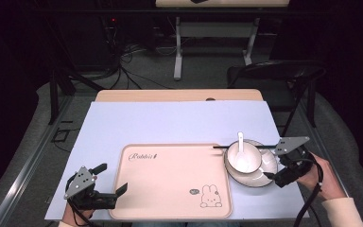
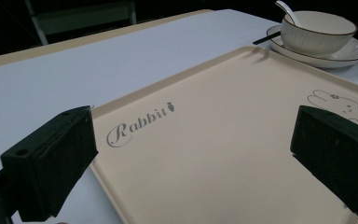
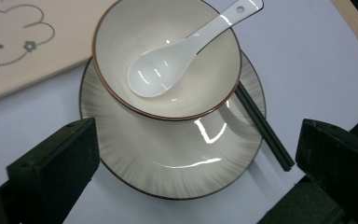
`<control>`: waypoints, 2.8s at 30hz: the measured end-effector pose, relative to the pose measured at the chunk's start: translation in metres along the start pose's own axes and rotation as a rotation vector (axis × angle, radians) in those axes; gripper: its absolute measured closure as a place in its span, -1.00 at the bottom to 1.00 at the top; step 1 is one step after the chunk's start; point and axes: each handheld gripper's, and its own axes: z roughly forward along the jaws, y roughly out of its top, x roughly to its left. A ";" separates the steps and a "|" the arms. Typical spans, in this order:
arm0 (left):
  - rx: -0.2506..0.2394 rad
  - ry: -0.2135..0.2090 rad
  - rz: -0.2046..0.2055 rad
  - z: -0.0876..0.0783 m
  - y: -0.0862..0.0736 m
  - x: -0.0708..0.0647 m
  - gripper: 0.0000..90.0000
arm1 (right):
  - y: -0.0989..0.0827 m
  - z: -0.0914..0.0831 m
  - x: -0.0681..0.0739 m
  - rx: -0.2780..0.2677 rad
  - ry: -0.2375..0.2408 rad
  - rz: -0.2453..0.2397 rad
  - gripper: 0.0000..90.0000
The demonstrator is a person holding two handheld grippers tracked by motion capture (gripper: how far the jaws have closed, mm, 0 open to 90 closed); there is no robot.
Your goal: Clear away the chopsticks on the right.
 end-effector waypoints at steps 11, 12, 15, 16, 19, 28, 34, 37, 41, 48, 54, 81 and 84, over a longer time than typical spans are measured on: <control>-0.001 -0.002 -0.003 0.000 0.000 0.000 -1.00 | 0.024 0.008 -0.036 0.111 0.058 -0.108 -1.00; -0.002 -0.001 -0.003 0.000 0.000 0.000 -1.00 | 0.025 0.009 -0.039 0.118 0.062 -0.109 -1.00; 0.000 -0.001 -0.003 0.000 0.000 0.001 -1.00 | 0.030 0.013 -0.045 0.143 0.064 -0.133 -1.00; 0.000 -0.001 -0.003 0.000 0.000 0.001 -1.00 | 0.033 0.017 -0.050 0.171 0.063 -0.148 -1.00; 0.001 -0.002 -0.003 0.000 0.000 0.001 -1.00 | 0.036 0.025 -0.059 0.220 0.065 -0.157 -1.00; 0.002 -0.001 -0.004 0.000 0.000 0.001 -1.00 | 0.037 0.047 -0.075 0.290 0.064 -0.228 -0.76; 0.004 0.005 -0.009 0.000 -0.001 0.002 -1.00 | 0.038 0.063 -0.068 0.359 0.037 -0.304 -0.52; 0.004 0.005 -0.008 -0.001 -0.001 0.002 -1.00 | 0.038 0.071 -0.068 0.394 0.054 -0.323 -0.39; 0.003 0.008 -0.006 -0.001 -0.001 0.002 -1.00 | 0.036 0.079 -0.066 0.408 0.048 -0.358 -0.11; 0.009 0.010 -0.005 -0.001 -0.001 0.002 -1.00 | 0.035 0.091 -0.059 0.437 0.063 -0.409 0.35; 0.010 0.010 -0.005 -0.001 -0.001 0.002 -1.00 | 0.036 0.097 -0.057 0.479 0.077 -0.421 0.49; 0.009 0.014 -0.009 -0.001 -0.001 0.003 -1.00 | 0.028 0.113 -0.060 0.474 0.114 -0.440 0.88; 0.009 0.011 -0.007 -0.001 -0.001 0.003 -1.00 | 0.029 0.110 -0.060 0.463 0.120 -0.451 0.89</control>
